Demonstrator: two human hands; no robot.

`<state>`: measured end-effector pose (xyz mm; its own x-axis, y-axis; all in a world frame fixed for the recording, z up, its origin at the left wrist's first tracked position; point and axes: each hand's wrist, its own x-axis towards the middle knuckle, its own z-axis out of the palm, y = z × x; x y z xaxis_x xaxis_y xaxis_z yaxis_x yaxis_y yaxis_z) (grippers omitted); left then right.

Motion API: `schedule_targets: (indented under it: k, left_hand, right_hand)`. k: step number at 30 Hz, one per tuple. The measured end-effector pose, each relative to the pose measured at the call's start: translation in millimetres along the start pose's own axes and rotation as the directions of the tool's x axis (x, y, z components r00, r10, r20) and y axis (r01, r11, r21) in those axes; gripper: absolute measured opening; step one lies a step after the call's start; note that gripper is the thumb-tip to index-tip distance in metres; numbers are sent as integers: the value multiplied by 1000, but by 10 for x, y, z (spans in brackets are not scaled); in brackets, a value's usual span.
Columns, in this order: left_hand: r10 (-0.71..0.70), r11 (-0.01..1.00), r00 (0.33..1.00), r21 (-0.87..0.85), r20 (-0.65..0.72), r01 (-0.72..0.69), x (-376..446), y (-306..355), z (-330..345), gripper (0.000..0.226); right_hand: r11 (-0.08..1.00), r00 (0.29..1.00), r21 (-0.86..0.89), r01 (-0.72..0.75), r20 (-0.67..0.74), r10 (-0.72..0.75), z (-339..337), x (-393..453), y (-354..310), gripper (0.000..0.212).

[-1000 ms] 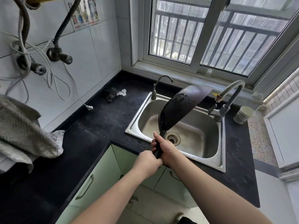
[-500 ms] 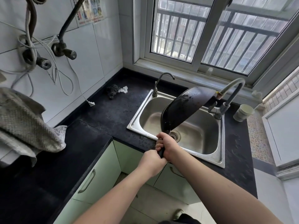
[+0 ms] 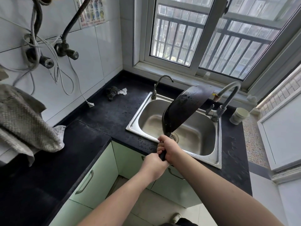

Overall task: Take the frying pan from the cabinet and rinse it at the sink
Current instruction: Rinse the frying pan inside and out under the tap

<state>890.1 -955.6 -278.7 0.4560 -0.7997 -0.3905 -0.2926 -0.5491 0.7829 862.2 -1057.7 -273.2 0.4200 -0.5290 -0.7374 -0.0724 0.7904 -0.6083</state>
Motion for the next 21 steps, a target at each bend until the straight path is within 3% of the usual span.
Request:
schedule_targets:
  k: [8, 12, 21]
  left_hand:
    - [-88, 961, 990, -253, 108, 113, -45, 130, 48, 20]
    - [-137, 924, 980, -336, 148, 180, -72, 203, 12, 30]
    - [-141, 933, 981, -314, 129, 176, -111, 450, -22, 19]
  right_hand:
    - [996, 999, -85, 33, -40, -36, -9, -106, -79, 23]
    - [992, 997, -117, 45, -53, -51, 13, -166, -120, 24]
    - [985, 996, -146, 94, 10, -93, -32, -321, -313, 33]
